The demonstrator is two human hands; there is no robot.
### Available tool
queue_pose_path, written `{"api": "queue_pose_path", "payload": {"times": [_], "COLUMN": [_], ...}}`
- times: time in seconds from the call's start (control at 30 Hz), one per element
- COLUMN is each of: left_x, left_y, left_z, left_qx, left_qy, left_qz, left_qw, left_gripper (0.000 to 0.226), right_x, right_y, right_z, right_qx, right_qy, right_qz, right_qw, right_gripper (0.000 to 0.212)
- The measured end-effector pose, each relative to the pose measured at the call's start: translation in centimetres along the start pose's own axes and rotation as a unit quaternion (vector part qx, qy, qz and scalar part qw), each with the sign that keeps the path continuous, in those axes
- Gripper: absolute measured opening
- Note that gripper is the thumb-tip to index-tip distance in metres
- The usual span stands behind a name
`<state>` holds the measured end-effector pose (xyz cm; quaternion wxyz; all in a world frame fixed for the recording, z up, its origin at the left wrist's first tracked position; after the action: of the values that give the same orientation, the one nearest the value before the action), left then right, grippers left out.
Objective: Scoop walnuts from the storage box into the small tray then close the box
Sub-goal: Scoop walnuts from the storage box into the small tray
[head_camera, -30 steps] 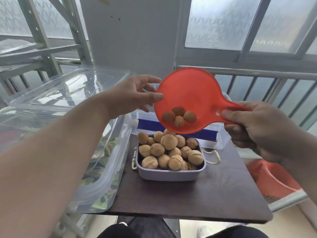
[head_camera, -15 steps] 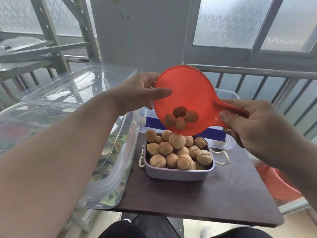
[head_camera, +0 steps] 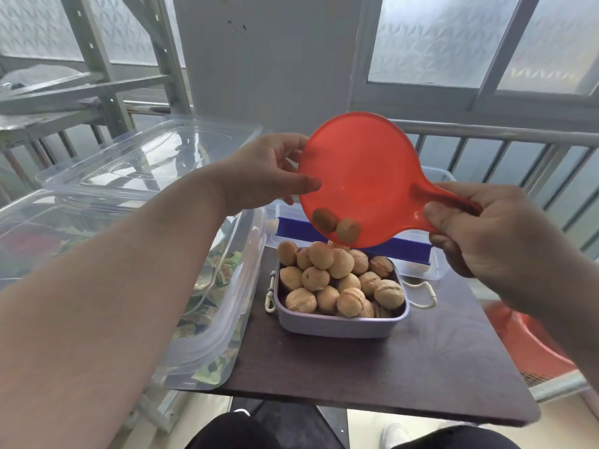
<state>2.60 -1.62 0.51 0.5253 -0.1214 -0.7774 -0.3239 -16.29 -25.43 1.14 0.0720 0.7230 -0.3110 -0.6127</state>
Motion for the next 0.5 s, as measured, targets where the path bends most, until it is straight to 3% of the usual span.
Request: {"api": "queue_pose_path", "payload": {"times": [0.1,0.4,0.5], "left_x": [0.1,0.3,0.3], "left_y": [-0.2,-0.5,-0.5], "left_z": [0.0,0.2,0.3], "left_qx": [0.000,0.009,0.007], "left_qy": [0.002,0.016,0.020], "left_qz": [-0.007,-0.042,-0.042], "left_qw": [1.000,0.999,0.999], "left_gripper": [0.069,0.072,0.068], "right_x": [0.9,3.1,3.6], "right_y": [0.4,2.2,2.5], "right_z": [-0.1,1.3,2.7], "right_qx": [0.008,0.018,0.027], "right_qy": [-0.049,-0.066,-0.046], "right_qz": [-0.052,-0.123,-0.117], "right_qw": [0.997,0.990,0.992], "right_gripper": [0.022,0.020,0.030]}}
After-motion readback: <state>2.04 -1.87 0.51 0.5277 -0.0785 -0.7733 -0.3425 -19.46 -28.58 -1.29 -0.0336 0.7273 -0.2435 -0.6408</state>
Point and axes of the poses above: each hand's wrist, its own z-axis away from the middle knuckle, its own y-axis out of the back of the hand, x = y × z, the point moved 3 cm from there along -z, towards the middle knuckle, and after that the axes turned 7 degrees about z, right-handed, at the moved point
